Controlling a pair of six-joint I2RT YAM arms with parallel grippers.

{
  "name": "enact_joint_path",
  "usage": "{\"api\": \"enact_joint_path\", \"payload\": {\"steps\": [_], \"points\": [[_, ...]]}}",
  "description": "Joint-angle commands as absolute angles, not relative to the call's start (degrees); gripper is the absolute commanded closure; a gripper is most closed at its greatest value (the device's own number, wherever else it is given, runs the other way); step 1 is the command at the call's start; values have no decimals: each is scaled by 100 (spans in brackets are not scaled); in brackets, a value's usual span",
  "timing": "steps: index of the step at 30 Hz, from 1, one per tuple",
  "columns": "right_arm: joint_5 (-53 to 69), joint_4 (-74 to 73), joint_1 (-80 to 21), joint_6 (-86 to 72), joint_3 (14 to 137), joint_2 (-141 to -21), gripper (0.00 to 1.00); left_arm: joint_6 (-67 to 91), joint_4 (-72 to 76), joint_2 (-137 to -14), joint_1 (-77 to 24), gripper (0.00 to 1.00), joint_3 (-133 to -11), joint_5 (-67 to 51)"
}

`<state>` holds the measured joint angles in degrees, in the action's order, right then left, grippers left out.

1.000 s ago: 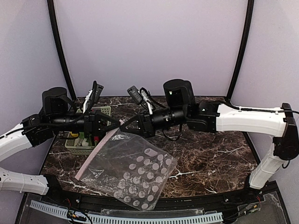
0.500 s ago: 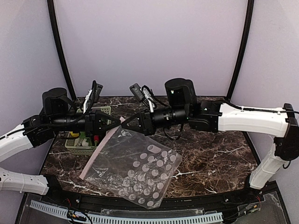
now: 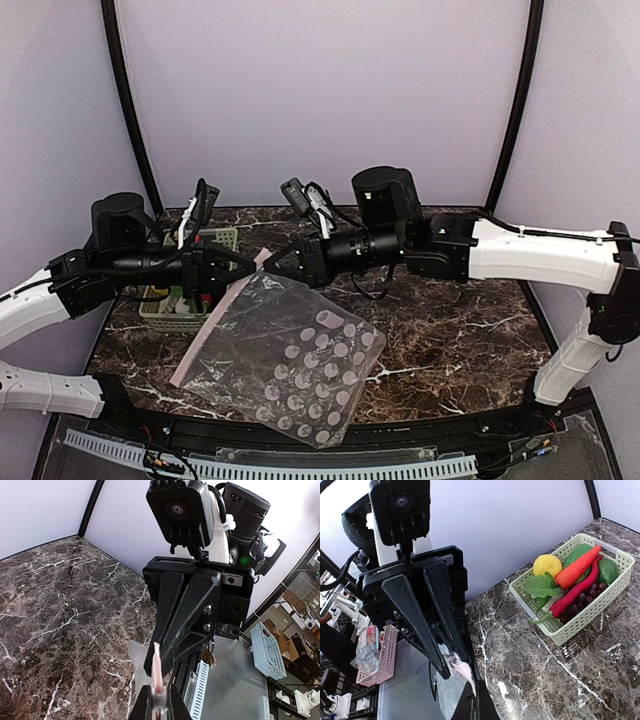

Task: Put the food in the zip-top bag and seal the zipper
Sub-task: Unzip the zipper of the food storage bag.

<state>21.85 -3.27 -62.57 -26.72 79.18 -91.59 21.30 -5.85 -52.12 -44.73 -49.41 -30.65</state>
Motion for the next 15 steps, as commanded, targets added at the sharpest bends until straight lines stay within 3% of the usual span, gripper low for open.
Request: {"api": "enact_joint_path", "payload": {"steps": [1, 15], "points": [[801, -374, -5619, -2718, 8120, -8750, 100, 2036, -1529, -4780, -4480, 99, -4720, -3650], [818, -530, -5521, -2596, 7919, -8324, 100, 1812, -2041, -4501, -4480, 99, -4697, -3829]]}}
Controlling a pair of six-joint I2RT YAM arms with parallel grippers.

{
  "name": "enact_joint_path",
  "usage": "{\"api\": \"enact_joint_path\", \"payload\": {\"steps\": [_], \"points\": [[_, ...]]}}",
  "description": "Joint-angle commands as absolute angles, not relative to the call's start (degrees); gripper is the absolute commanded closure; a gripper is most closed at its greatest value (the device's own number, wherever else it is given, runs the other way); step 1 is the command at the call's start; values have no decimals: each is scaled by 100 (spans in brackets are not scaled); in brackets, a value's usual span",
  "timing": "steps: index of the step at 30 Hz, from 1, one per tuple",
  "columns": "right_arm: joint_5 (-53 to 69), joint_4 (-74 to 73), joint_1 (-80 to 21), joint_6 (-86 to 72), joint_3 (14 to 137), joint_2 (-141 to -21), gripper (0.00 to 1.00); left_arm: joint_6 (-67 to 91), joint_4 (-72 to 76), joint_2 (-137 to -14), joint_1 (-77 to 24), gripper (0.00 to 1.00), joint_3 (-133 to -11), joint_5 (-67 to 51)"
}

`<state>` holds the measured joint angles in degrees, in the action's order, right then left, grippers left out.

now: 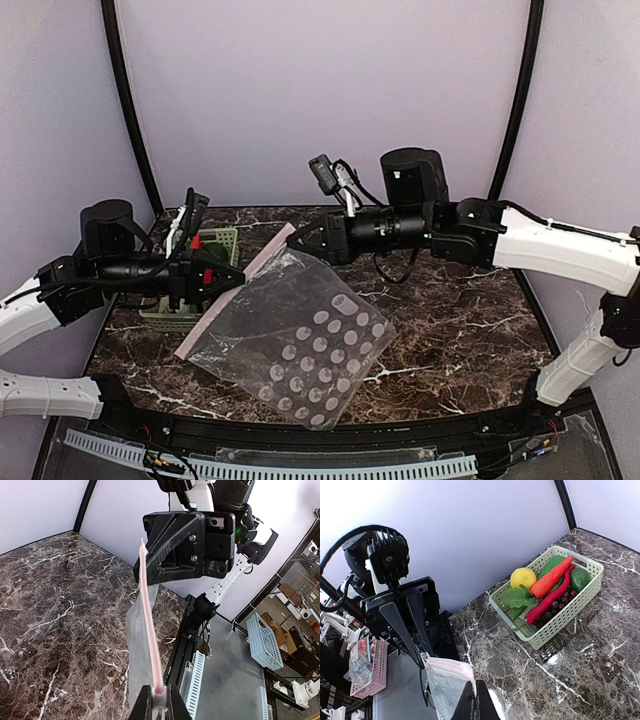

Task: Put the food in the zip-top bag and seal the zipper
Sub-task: Unzip the zipper of the food storage bag.

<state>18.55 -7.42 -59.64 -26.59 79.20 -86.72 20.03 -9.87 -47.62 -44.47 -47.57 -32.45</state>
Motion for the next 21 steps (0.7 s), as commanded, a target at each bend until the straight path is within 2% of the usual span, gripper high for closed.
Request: {"api": "enact_joint_path", "payload": {"steps": [1, 7, 9, 11, 12, 14, 16, 21], "points": [[773, -543, -5520, -2606, 7927, -8331, 100, 1796, -2106, -4479, -4481, 99, -4695, -3808], [694, -575, -5506, -2759, 8017, -8395, 100, 1841, -2110, -4214, -4475, 99, -4649, -3532], [810, -685, -5511, -2818, 8109, -8464, 83, 1847, -2008, -4203, -4479, 99, -4657, -3441], [833, -799, -5506, -2916, 8146, -8466, 56, 1774, -1934, -4197, -4482, 99, -4647, -3257], [801, -862, -5505, -2984, 8155, -8453, 46, 1744, -1916, -4186, -4478, 99, -4635, -3162], [705, -984, -5517, -3131, 8156, -8396, 32, 1647, -1829, -4139, -4481, 99, -4569, -2814], [546, -1061, -5547, -3414, 8133, -8352, 25, 1530, -1722, -4091, -4479, 99, -4484, -2513], [-178, -1130, -5917, -3929, 8202, -8475, 15, 1412, -1503, -4138, -4483, 99, -4336, -1998]]}}
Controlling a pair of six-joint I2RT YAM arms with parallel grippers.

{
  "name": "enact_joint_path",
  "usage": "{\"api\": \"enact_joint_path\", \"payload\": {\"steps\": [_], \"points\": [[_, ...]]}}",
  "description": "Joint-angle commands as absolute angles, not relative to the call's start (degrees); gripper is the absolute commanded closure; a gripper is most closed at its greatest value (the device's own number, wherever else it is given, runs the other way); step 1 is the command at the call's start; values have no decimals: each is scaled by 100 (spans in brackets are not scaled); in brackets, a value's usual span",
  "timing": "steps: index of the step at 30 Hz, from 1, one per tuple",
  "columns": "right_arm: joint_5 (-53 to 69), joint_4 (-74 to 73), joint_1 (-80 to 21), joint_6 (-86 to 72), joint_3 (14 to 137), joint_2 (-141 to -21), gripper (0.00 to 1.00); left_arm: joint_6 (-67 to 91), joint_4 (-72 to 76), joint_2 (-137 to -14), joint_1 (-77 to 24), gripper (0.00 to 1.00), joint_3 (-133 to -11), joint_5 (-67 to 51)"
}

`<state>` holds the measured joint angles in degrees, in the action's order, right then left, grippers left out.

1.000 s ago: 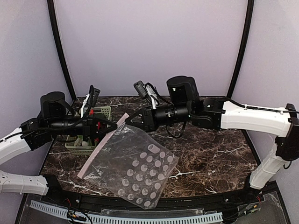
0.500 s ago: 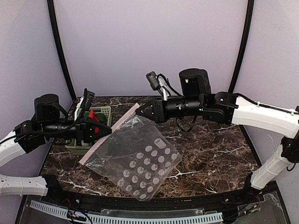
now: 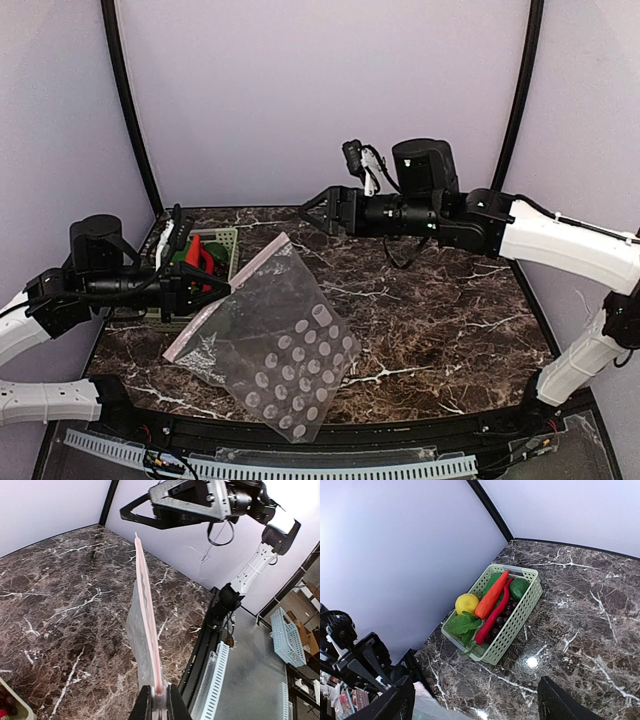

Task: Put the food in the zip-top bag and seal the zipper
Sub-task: Unzip the zipper of the food storage bag, then hold the zipper from the zipper food storage bag.

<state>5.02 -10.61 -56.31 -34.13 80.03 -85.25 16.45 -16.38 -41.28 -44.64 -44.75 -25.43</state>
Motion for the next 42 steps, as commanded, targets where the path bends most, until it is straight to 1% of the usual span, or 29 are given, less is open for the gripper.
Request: {"api": "enact_joint_path", "payload": {"steps": [1, 5, 13, 17, 27, 31, 33, 35, 40, 42], "points": [[-336, -1205, -5995, -4041, 8265, -8530, 14, 1355, -1496, -4161, -4487, 99, -4340, -1931], [-742, -1472, -6293, -4525, 8530, -8774, 13, 1163, -1481, -4270, -4490, 99, -4365, -1517], [-1476, -1874, -6684, -5270, 8869, -9233, 16, 1141, -1066, -4401, -4488, 99, -4226, -1736], [-1909, -2266, -6848, -5517, 9241, -9559, 21, 1084, -990, -4501, -4491, 99, -4187, -1820], [-2061, -2268, -7053, -5853, 9449, -9951, 32, 1072, -946, -4603, -4481, 99, -4158, -1878], [-2215, -2335, -7081, -5968, 9493, -10020, 40, 1067, -945, -4605, -4484, 99, -4157, -1893], [-2371, -2495, -7113, -6000, 9596, -10074, 42, 1069, -943, -4619, -4487, 99, -4164, -1908], [-2570, -2762, -7164, -5988, 9825, -10146, 42, 1069, -941, -4630, -4491, 99, -4166, -1923], [-2980, -3371, -7288, -5958, 10276, -10258, 33, 1087, -940, -4592, -4485, 99, -4137, -1812], [-3089, -3537, -7351, -5982, 10410, -10304, 31, 1098, -953, -4570, -4484, 99, -4132, -1732]]}}
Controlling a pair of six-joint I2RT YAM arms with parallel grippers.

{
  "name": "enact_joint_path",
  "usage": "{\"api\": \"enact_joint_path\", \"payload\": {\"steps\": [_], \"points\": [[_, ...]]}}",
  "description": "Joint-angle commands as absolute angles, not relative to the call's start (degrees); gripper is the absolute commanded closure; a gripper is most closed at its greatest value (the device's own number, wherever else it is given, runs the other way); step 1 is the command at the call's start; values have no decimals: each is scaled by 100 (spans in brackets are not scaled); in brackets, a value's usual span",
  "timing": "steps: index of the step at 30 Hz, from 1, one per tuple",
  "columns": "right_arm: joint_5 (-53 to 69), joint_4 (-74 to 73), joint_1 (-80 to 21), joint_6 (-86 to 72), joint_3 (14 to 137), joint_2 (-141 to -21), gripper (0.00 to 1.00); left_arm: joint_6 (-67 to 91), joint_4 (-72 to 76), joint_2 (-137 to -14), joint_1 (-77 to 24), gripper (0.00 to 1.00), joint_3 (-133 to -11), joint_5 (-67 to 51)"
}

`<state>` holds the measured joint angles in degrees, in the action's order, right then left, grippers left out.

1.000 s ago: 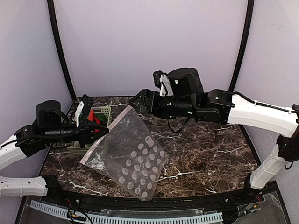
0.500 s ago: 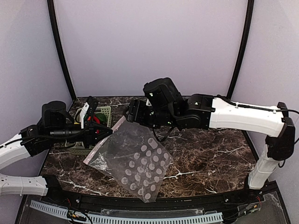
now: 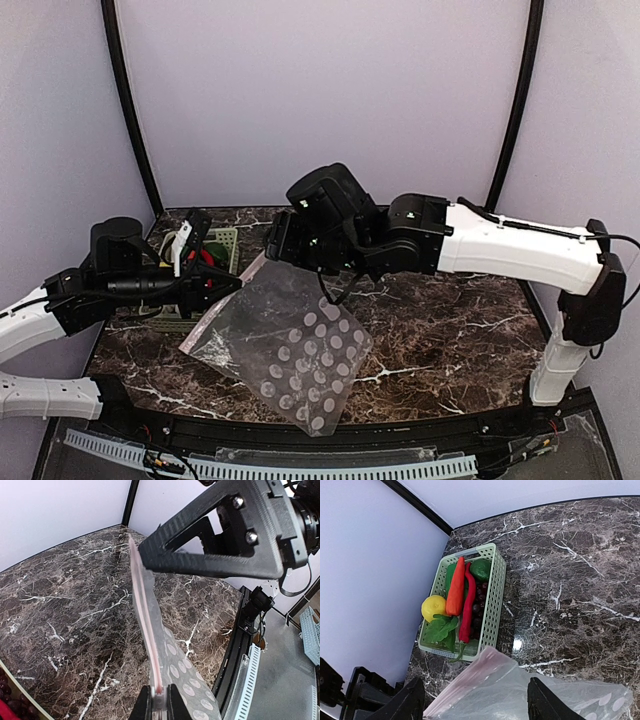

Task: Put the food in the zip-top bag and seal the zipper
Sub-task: Hold the zipper from the zipper food storage bag.

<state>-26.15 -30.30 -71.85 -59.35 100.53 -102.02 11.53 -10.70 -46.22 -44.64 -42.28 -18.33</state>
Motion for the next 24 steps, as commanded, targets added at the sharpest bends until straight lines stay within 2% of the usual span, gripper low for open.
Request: {"api": "enact_joint_path", "payload": {"steps": [1, 7, 10, 16, 24], "points": [[-3105, -3584, -7387, -5997, 10463, -10320, 31, 1098, -960, -4570, -4483, 99, -4127, -1705], [-3090, -3718, -7510, -6083, 10750, -10507, 37, 1107, -1000, -4530, -4484, 99, -4106, -1617], [-2999, -3657, -7504, -6139, 10722, -10580, 46, 1112, -988, -4511, -4486, 99, -4084, -1647], [-2762, -3439, -7405, -6016, 10762, -10742, 50, 1088, -940, -4535, -4486, 99, -4052, -1780], [-2463, -3131, -7292, -5902, 10703, -10837, 63, 1065, -823, -4529, -4482, 99, -4000, -1949]]}}
